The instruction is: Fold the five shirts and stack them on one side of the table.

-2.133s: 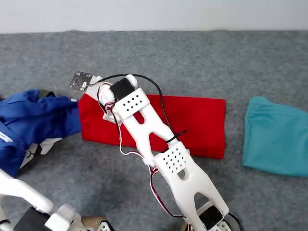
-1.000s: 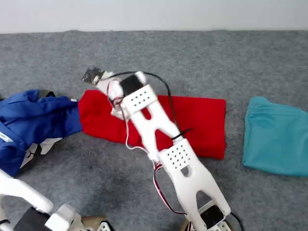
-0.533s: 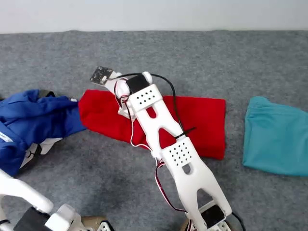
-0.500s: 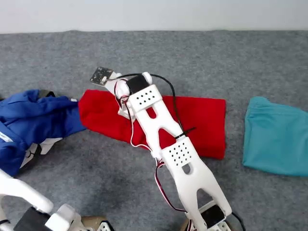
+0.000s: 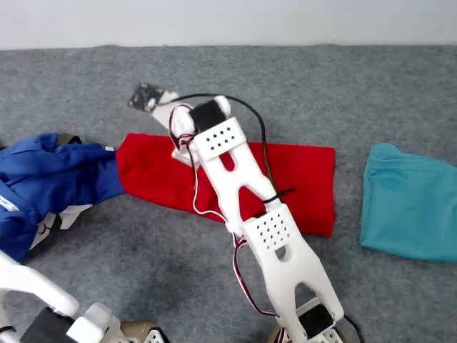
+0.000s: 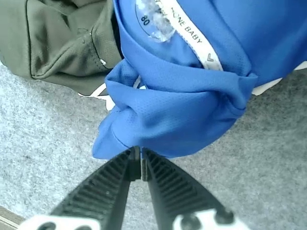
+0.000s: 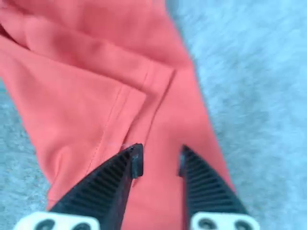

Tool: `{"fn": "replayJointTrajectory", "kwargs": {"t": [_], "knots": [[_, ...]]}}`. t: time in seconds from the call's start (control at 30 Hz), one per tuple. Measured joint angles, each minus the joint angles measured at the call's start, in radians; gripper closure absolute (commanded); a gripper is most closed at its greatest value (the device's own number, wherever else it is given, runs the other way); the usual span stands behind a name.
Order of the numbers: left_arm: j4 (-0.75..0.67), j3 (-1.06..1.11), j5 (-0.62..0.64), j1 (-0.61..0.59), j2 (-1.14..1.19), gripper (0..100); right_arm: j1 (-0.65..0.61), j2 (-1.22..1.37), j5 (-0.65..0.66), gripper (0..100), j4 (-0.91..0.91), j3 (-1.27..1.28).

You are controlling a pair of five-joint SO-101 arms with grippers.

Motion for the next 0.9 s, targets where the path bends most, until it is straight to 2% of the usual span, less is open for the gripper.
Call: {"fn": "replayJointTrajectory", "kwargs": {"t": [0.2, 0.33, 0.43, 0.9], "knots": [[-0.005, 0.000, 0.000, 0.000, 0.000, 99, -0.087, 0.000, 0.002, 96.2, -0.068, 0.002], [-0.006, 0.000, 0.000, 0.000, 0.000, 99, -0.091, 0.112, 0.002, 96.2, -0.206, 0.026], [-0.006, 0.000, 0.000, 0.000, 0.000, 99, -0.089, 0.184, 0.002, 96.2, -0.242, 0.026], [-0.006, 0.000, 0.000, 0.000, 0.000, 99, -0.084, 0.123, -0.008, 96.5, 0.002, -0.146]]}}
